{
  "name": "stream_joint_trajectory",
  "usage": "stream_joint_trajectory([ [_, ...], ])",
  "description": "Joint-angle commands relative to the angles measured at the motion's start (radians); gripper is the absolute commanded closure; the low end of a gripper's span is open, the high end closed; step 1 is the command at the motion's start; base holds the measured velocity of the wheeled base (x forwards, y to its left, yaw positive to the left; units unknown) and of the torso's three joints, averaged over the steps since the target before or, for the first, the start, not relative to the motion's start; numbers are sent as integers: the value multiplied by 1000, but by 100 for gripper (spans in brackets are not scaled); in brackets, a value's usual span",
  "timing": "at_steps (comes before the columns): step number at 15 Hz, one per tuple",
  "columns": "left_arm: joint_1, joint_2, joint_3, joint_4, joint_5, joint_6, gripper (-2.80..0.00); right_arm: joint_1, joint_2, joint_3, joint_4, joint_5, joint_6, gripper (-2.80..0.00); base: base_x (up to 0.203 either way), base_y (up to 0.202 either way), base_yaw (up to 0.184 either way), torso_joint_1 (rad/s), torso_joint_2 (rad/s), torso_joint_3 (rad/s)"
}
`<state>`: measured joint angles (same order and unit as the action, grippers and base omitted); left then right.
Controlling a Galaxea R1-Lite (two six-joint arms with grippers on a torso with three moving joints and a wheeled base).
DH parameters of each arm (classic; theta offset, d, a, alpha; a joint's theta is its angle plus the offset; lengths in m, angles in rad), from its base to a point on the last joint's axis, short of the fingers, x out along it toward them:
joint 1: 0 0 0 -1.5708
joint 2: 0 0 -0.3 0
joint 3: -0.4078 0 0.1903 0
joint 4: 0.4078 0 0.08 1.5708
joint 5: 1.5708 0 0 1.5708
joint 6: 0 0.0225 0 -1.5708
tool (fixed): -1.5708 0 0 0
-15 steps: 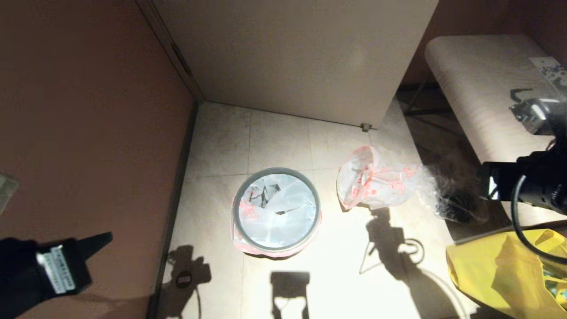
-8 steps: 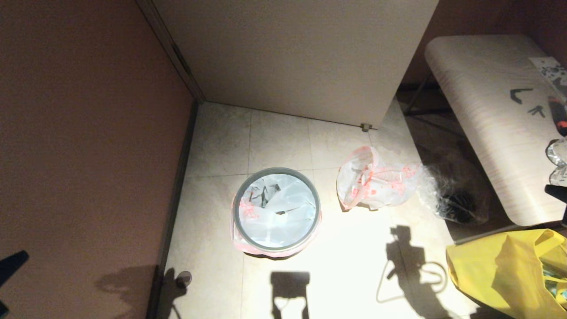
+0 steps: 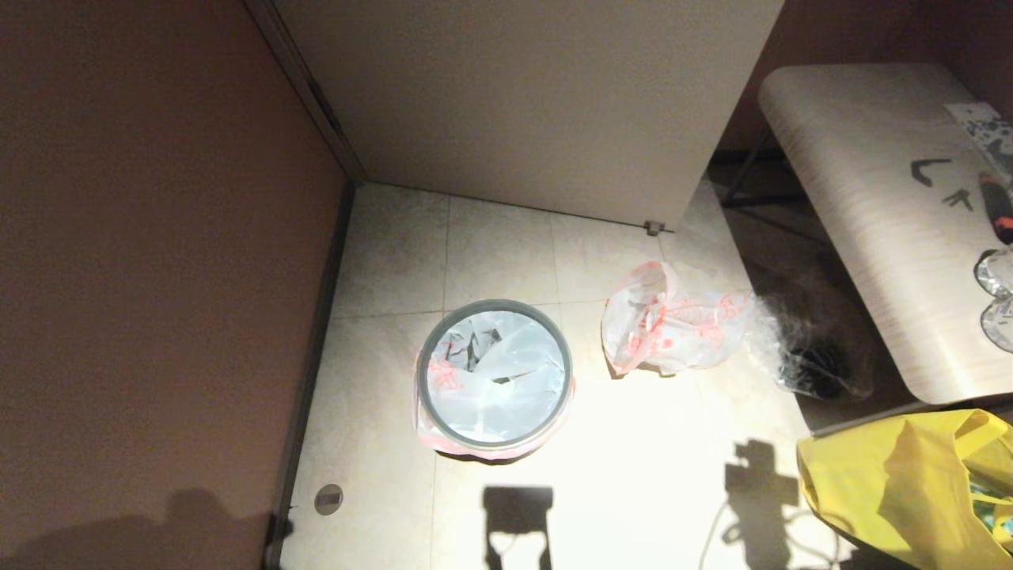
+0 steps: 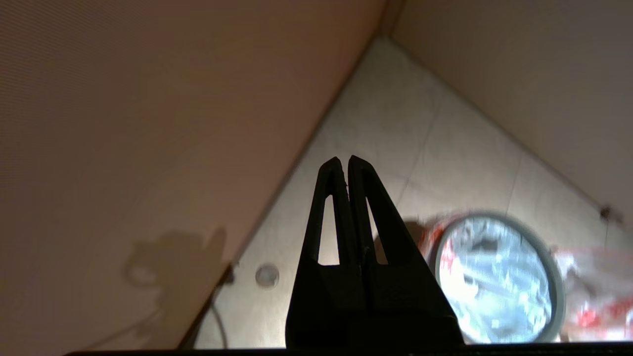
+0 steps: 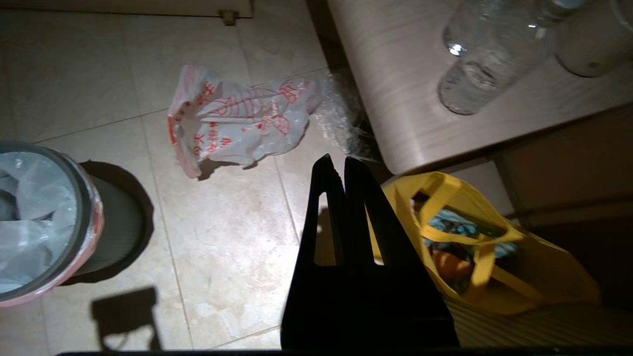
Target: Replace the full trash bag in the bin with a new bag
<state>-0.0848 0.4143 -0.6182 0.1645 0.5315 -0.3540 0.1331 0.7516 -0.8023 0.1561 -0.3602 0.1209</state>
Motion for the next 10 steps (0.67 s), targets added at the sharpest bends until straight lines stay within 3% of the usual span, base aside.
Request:
stream_joint_trajectory([
  [1,27,-39,-12,2,4,0,0,-36,-83,0,28,-1,-6,0,0,0,0,0,0,0],
  [5,129,-150,11,16,-21,11,0,-66,-154,1,79,0,-22,0,0,0,0,0,0,0],
  [10,76,-266,154,48,-135,13,0,-82,-279,18,153,0,-36,0,0,0,0,0,0,0],
])
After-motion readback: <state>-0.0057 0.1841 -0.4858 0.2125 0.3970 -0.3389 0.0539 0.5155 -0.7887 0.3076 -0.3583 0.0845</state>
